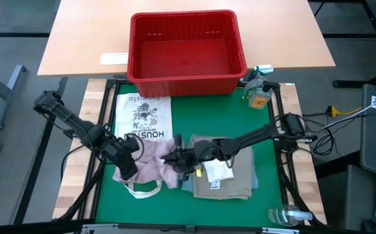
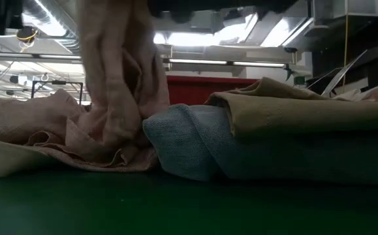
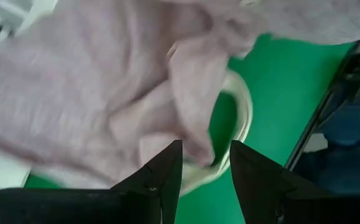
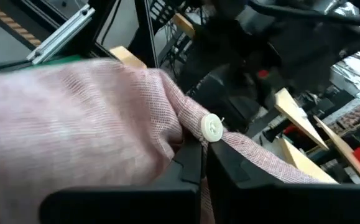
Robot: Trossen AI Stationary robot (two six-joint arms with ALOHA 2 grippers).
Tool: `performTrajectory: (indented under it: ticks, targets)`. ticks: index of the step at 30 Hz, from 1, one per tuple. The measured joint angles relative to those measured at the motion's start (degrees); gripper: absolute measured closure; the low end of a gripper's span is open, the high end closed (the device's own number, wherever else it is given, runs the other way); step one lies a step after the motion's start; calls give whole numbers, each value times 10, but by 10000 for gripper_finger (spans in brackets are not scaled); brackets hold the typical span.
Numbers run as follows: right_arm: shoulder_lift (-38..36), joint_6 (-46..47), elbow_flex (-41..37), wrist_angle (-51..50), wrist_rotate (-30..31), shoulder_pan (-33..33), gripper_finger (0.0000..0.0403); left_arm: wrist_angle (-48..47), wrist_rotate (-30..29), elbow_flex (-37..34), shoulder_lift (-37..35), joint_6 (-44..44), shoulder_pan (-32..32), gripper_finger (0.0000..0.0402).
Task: Fold laundry
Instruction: Fold the pink polo
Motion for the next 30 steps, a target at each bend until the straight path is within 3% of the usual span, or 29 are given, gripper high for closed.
performTrajectory:
  ticks: [8, 18, 30]
  targets:
    - [134, -2, 154, 0, -20, -1, 393, -46, 52, 0, -11, -50, -2, 273]
    - [266, 0, 342, -8, -27, -24, 393, -107, 169, 0, -15, -148, -24, 273]
    - [337, 1, 396, -24, -37, -49, 393, -111, 133, 0, -15, -163, -40, 273]
